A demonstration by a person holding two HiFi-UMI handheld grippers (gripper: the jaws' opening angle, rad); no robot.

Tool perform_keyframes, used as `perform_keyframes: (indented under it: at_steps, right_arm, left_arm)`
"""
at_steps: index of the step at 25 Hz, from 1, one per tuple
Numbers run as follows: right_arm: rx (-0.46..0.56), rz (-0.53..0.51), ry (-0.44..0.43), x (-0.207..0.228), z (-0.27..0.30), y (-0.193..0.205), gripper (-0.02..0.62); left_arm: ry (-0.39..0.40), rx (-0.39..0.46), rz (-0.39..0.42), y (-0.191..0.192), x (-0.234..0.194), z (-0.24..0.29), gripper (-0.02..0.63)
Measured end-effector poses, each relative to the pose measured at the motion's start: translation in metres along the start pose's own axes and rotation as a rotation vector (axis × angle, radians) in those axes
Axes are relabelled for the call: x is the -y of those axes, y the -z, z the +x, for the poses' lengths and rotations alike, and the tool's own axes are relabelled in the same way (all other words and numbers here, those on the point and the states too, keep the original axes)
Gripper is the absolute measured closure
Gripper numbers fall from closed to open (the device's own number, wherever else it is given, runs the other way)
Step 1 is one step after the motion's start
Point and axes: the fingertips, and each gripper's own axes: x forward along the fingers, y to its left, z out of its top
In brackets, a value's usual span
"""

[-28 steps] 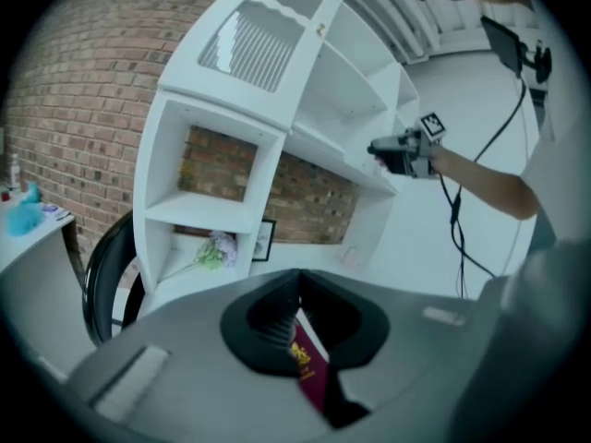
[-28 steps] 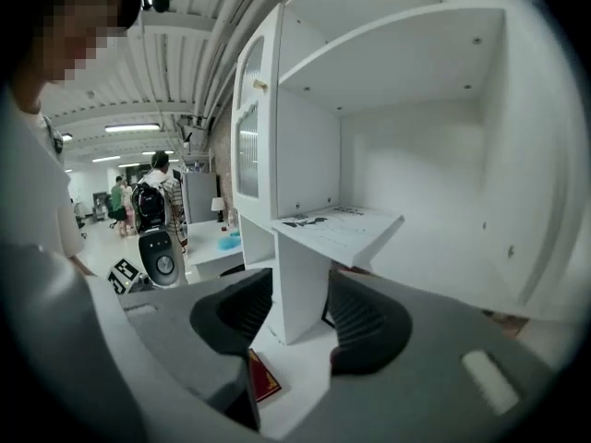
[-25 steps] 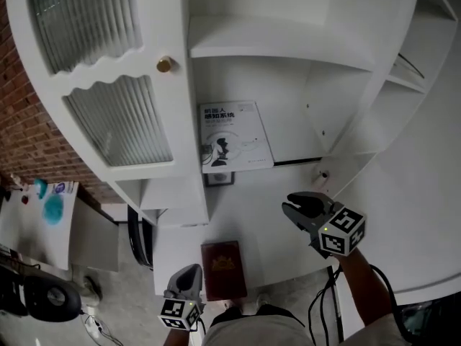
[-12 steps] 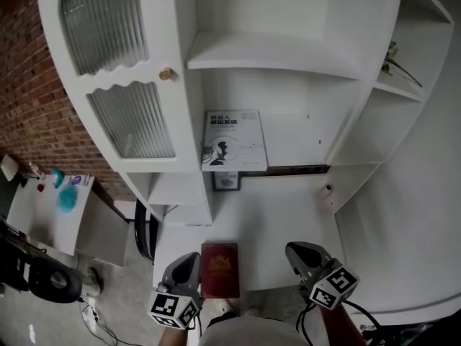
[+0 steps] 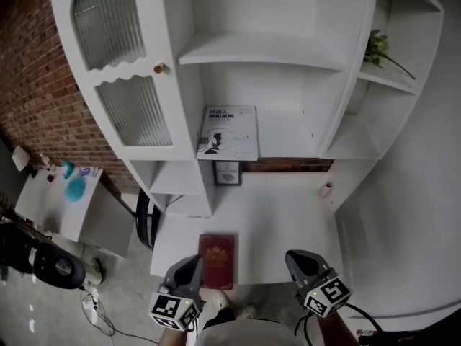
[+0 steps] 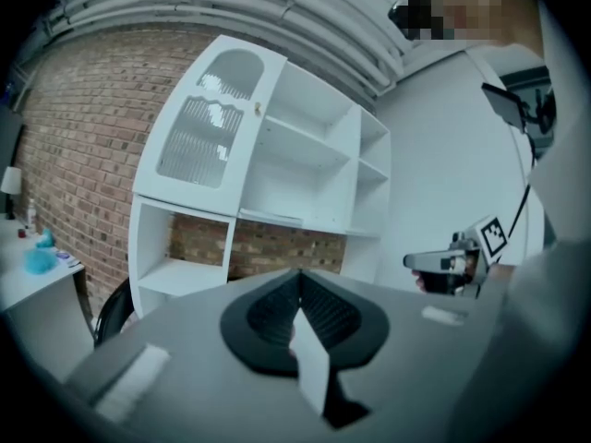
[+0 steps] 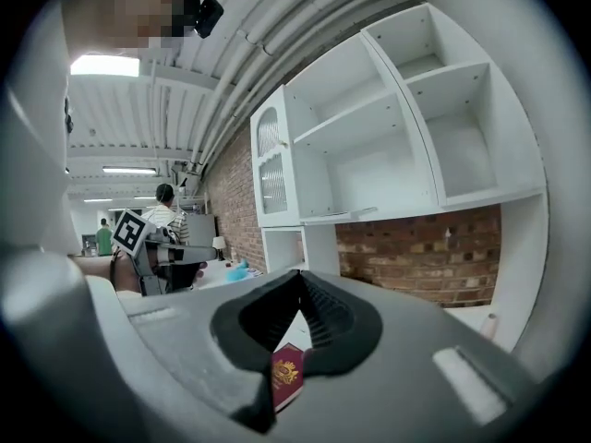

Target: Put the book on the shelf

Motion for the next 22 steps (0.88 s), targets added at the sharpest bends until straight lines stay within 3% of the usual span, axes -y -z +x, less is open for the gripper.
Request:
perform_keyframes:
  at_steps: [10, 22]
  right_arm:
    - [0.005, -0.013, -0.031, -0.016, -0.001, 0.007, 0.594]
    - [-0.005, 0.020, -0.005, -0.039, 0.020, -0.001, 0.594]
  left_arm:
    - [-0.026, 0.005, 0.026, 0.003, 0.010, -0.024, 0.600]
    - [0.027, -0.015, 0.003, 0.003, -0.015, -0.029, 0.600]
